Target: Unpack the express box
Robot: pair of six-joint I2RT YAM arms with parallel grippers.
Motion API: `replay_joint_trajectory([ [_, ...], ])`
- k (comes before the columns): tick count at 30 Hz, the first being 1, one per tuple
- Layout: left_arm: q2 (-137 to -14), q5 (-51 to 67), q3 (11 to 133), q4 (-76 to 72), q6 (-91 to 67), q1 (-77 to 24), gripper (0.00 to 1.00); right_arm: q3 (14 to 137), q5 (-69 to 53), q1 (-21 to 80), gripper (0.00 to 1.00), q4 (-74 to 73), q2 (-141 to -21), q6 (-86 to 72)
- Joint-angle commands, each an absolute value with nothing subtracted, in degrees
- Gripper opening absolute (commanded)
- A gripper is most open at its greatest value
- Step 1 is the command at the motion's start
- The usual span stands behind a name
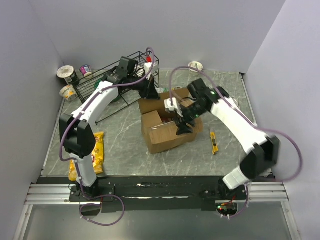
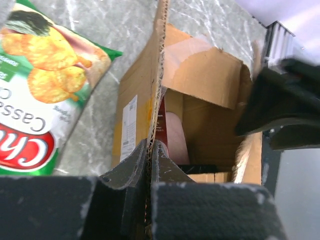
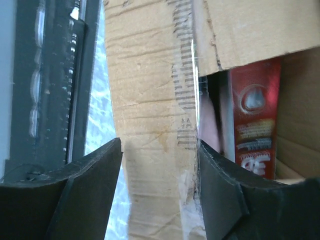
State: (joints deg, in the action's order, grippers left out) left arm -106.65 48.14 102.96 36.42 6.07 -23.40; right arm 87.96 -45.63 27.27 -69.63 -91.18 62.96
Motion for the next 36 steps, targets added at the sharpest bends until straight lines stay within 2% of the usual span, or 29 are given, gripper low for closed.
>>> replay_joint_trajectory([
  [1,-106.70,47.73,104.42,30.68,4.31,-22.32,0.01,76.78,-39.73,29.44,0.64,-56.58,-72.39,55.91],
  [6,-107.31,47.81,103.54,29.88,2.90,-22.06,0.01,66.99,-37.27,33.39,0.54,-49.84,-62.41,55.55],
  [11,-108.46,48.43,104.06,29.45,1.94,-22.06,0.01,61.89,-32.71,36.64,0.51,-47.39,-56.18,58.17],
  [13,-108.90,48.69,104.24,29.18,1.50,-22.06,0.01,55.22,-29.55,39.45,0.53,-44.14,-50.21,59.67],
  [15,-109.07,49.83,104.85,29.27,1.23,-22.06,0.01,47.34,-26.20,40.95,0.61,-38.88,-43.46,61.08],
  [20,-108.63,55.18,105.29,28.83,0.35,-21.88,0.01,39.91,-21.90,41.84,0.69,-36.48,-37.71,55.58],
  [23,-107.14,59.76,103.63,26.90,-3.85,-21.97,0.01,42.52,-18.64,41.66,0.73,-33.67,-37.97,48.19],
  [27,-105.73,62.84,101.43,26.28,-4.05,-22.15,0.01,53.33,-17.58,39.55,0.77,-32.34,-42.00,44.39],
  [32,-104.94,63.02,100.46,26.63,-3.17,-22.59,0.01,66.59,-21.87,37.19,0.79,-29.71,-48.50,39.12],
  [36,-104.15,62.58,100.20,26.89,-2.64,-23.03,0.01,68.91,-24.96,35.77,0.80,-24.88,-54.48,37.36],
])
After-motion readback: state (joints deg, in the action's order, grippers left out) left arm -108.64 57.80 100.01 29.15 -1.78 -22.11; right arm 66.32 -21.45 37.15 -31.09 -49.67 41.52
